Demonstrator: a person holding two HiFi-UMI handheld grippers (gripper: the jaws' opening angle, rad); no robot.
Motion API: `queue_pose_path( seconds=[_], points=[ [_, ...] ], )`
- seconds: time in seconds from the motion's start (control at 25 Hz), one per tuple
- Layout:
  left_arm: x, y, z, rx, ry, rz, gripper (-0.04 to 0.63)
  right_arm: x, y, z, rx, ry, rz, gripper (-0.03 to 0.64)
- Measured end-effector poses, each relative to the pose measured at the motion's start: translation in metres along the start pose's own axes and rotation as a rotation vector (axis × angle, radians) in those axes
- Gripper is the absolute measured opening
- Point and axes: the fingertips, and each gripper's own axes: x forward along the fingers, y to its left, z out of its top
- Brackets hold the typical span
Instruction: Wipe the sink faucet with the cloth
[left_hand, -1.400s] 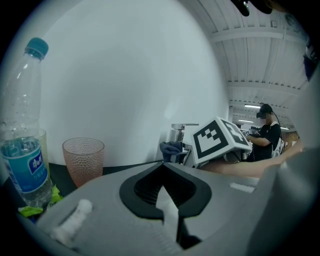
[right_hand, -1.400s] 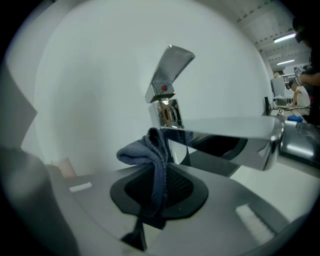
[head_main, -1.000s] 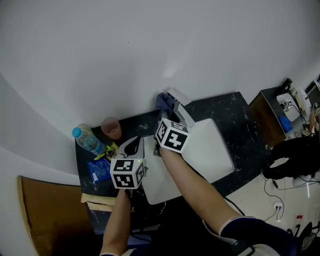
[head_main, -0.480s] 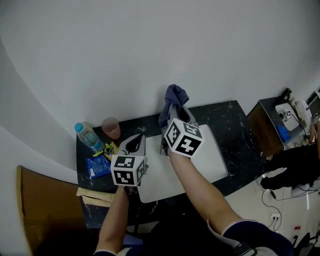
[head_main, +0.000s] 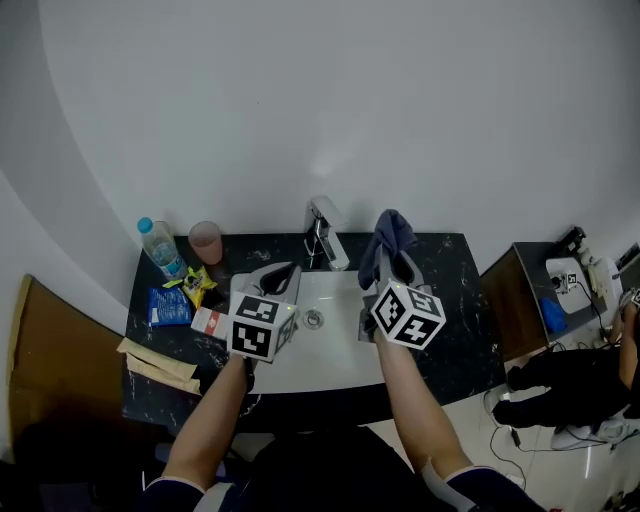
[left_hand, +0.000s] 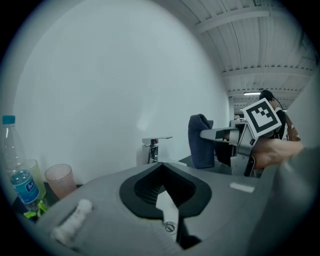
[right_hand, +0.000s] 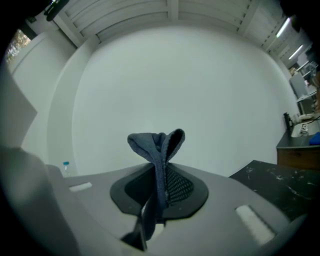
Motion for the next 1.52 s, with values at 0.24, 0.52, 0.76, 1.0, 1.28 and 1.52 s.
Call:
queue_pose_path(
  seconds=[0.24, 0.52, 0.76, 1.0, 1.28, 1.52],
  points=[
    [0.039, -0.026, -0.01, 0.012, 0.027, 0.03, 0.002, 0.033, -0.001, -0.055, -0.087, 0.205, 0.232, 0.048],
    [0.066, -0.016, -0.033, -0.059, 0.077, 0.09, 0.002, 0.039, 0.033, -0.094, -0.056, 0.323, 0.466, 0.048],
    [0.063, -0.008, -0.044, -0.072, 0.094, 0.106, 0.002, 0.036, 0.049, -0.099, -0.083, 0.337, 0.517, 0.048],
    [0.057, -0.001, -0.046, -0.059, 0.105, 0.108, 0.002, 0.031, 0.06, -0.103, -0.174, 0.348, 0.534, 0.048],
    [0.042, -0.022, -0.039, -0.053, 0.065, 0.019, 0.002, -0.006, 0.081, -0.102, -0.275, 0.362, 0.67, 0.048],
    [0.024, -0.043, -0.033, -0.013, 0.045, -0.02, 0.002, -0.047, 0.078, -0.093, -0.273, 0.354, 0.749, 0.048]
  ],
)
